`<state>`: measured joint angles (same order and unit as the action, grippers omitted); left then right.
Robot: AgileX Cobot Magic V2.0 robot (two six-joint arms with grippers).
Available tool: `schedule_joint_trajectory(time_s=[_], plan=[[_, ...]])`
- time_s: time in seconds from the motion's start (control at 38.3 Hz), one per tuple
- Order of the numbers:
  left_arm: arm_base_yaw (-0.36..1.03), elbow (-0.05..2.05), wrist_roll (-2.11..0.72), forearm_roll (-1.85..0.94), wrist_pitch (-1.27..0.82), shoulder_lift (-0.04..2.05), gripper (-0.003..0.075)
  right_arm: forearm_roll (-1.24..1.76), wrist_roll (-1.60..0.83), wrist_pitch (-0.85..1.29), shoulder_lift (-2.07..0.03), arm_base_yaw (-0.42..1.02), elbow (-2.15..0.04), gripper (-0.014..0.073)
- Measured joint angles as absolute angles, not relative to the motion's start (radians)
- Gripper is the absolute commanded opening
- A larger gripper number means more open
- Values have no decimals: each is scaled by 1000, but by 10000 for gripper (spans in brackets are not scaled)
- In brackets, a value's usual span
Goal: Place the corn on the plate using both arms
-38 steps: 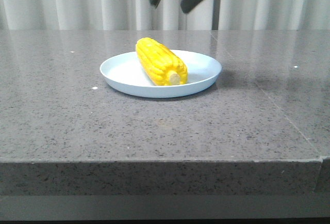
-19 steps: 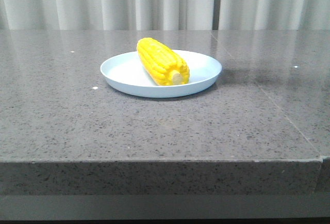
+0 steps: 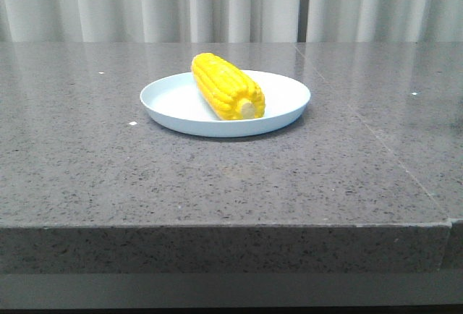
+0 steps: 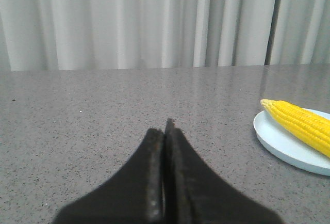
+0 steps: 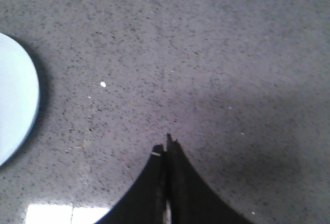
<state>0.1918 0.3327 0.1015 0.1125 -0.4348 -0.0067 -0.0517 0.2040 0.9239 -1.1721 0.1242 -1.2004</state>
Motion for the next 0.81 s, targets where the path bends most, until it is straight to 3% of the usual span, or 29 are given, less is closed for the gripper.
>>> schedule_joint_trajectory(time_s=[0.47,0.81], plan=[[192,333,101,112,-435,-7,-20,-86,204,612,-510,109,-655,-120],[192,333,101,112,-435,-7,-20,-86,204,519,-141,109,-410,-120]])
